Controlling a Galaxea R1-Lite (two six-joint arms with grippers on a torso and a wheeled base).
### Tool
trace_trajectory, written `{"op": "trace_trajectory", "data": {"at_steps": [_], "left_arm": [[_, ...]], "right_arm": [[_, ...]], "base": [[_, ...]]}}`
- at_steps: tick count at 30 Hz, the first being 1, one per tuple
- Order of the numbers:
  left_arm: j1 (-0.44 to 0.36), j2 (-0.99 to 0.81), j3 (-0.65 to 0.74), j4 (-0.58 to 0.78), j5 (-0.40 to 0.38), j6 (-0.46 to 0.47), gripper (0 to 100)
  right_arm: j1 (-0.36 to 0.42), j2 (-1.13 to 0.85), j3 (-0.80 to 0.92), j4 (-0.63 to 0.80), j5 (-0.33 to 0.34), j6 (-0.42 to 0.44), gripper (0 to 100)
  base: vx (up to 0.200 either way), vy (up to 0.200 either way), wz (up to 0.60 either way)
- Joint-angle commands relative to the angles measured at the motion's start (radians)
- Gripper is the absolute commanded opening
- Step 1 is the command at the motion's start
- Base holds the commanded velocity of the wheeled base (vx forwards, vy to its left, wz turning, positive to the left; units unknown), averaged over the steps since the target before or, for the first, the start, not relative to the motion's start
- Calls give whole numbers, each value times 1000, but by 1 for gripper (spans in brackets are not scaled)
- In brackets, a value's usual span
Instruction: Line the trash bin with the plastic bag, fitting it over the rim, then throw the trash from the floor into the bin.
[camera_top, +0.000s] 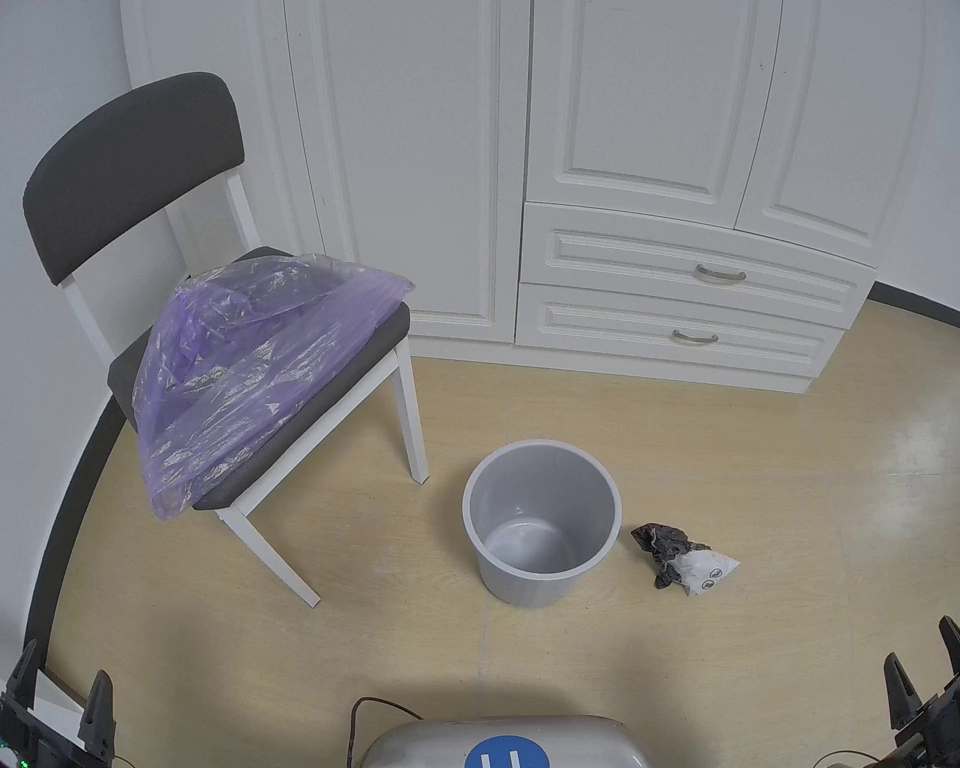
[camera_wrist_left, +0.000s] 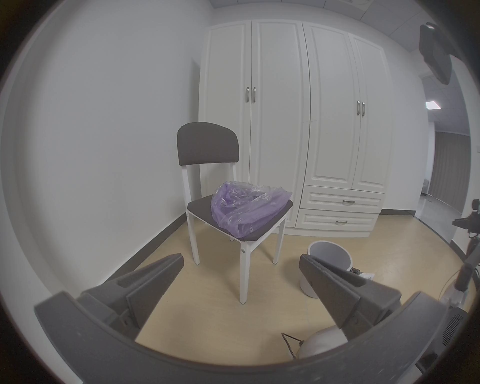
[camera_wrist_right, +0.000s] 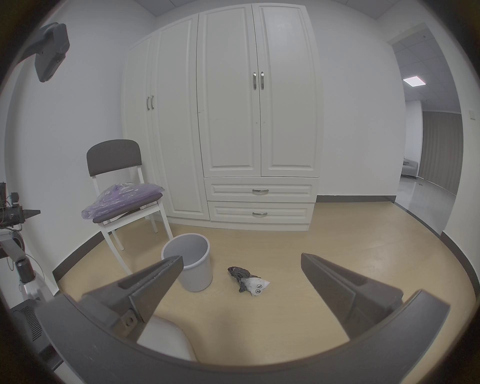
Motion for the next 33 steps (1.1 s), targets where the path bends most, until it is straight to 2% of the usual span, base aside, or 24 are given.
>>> {"op": "trace_trajectory", "data": {"at_steps": [1,29,33], "left_arm": [[-1,-16,18,0,1,0,100],[-1,-16,18,0,1,-2,100],[1,-16,18,1,-32,72,100]], "right_arm": [[0,-16,16,1,0,0,100],[0,-16,15,1,-1,3,100],[-1,-16,16,1,0,-26,100]], "base": [[0,0,0],[0,0,0],[0,0,0]]}}
